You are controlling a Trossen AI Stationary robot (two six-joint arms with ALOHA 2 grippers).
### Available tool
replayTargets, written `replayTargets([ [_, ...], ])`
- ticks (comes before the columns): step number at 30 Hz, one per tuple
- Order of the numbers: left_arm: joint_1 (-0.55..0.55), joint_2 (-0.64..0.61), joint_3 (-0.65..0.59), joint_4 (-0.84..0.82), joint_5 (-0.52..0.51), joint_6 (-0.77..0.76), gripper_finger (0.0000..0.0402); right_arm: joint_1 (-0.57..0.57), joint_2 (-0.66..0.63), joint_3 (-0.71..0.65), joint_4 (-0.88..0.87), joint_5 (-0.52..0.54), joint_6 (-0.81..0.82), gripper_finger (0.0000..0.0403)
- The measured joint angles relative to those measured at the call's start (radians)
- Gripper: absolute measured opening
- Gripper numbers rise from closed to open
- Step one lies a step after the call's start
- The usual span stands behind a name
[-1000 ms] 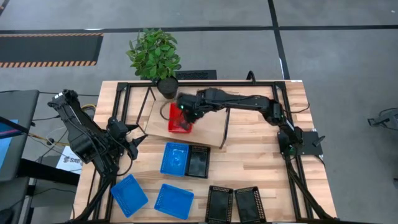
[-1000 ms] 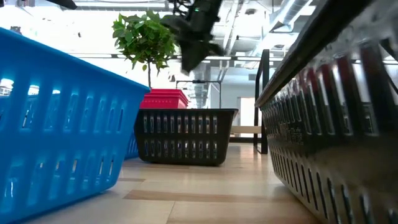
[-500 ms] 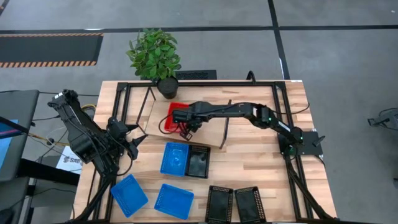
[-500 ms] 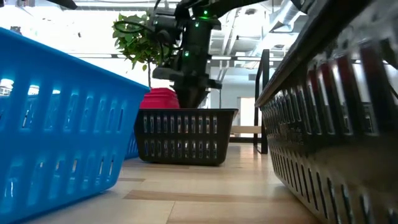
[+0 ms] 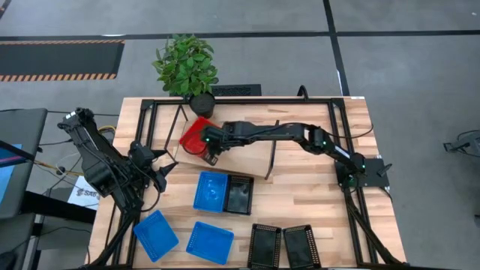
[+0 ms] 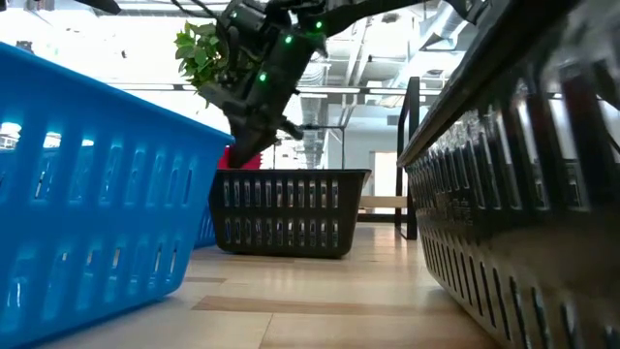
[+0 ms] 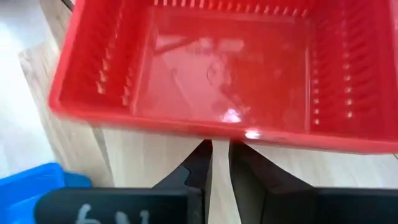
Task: Stack baskets on shelf by color
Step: Move the stacked red basket to the left corner of the shelf
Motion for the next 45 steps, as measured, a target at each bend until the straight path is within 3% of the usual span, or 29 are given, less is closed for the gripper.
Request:
replayTargets([
  [4, 0.0, 0.0, 0.0, 0.0, -0.001, 0.0, 0.0265, -0.011, 0.015, 0.002, 0.072, 0.001, -0.047, 0.0074],
  [18, 0.0, 0.0, 0.0, 0.0, -0.018, 0.005, 0.0265, -0.007, 0.006, 0.029, -0.019, 0.085, -0.063, 0.0074],
  [23, 0.001, 0.0, -0.029, -0.005, -0.013, 0.006, 0.0265, 0.04, 0.005, 0.129, 0.041, 0.098, -0.139, 0.0074],
  [28, 0.017, 0.0, -0.033, -0.003, 0.009, -0.001, 0.0265, 0.059, 0.004, 0.147, 0.234, 0.13, -0.251, 0.0074],
  [35, 0.017, 0.0, -0.033, 0.0, 0.024, -0.026, 0.0265, 0.008, 0.074, 0.145, 0.333, 0.033, -0.232, 0.0067],
  [45, 0.017, 0.0, -0.033, 0.0, 0.035, -0.047, 0.0265, -0.012, 0.095, 0.145, 0.323, -0.008, -0.232, 0.0065],
])
